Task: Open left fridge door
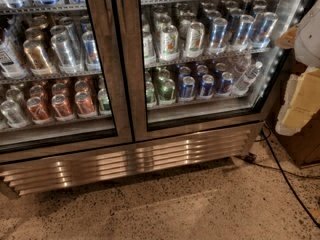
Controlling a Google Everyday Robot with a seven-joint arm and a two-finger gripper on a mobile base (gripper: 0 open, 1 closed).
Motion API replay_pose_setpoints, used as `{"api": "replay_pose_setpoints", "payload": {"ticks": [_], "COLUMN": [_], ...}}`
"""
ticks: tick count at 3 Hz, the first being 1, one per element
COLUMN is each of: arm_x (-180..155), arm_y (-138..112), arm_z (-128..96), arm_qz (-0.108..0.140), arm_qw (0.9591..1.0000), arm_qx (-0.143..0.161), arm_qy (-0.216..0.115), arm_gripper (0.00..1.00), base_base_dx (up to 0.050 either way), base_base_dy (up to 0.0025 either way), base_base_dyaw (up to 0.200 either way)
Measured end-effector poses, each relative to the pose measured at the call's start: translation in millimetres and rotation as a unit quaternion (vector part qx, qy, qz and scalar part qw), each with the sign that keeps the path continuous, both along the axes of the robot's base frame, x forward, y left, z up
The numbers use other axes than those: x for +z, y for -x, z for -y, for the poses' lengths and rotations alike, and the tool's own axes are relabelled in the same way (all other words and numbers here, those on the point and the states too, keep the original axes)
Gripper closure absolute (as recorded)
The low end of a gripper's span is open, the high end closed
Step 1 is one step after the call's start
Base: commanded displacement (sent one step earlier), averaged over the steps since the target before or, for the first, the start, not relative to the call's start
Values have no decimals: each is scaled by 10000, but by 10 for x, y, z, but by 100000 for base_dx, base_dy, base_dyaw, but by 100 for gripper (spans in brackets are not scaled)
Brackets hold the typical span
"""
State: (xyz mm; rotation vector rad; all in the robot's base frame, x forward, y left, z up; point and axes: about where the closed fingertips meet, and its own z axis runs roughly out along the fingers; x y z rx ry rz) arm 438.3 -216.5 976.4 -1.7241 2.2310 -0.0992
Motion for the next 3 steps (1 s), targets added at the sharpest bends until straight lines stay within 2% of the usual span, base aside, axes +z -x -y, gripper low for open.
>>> {"api": "replay_pose_setpoints", "payload": {"ticks": [1, 2, 3], "arm_x": [24, -146, -355], "arm_y": [-39, -120, -134], "arm_z": [-29, -175, -398], "arm_qz": [3, -120, -175], "arm_qw": [10000, 9999, 9998], "arm_qx": [-33, -32, 78], "arm_qy": [-25, -48, 73], "arm_gripper": [0, 0, 0], "base_base_dx": [0, 0, 0], "base_base_dy": [0, 0, 0], "base_base_dyaw": [0, 0, 0]}}
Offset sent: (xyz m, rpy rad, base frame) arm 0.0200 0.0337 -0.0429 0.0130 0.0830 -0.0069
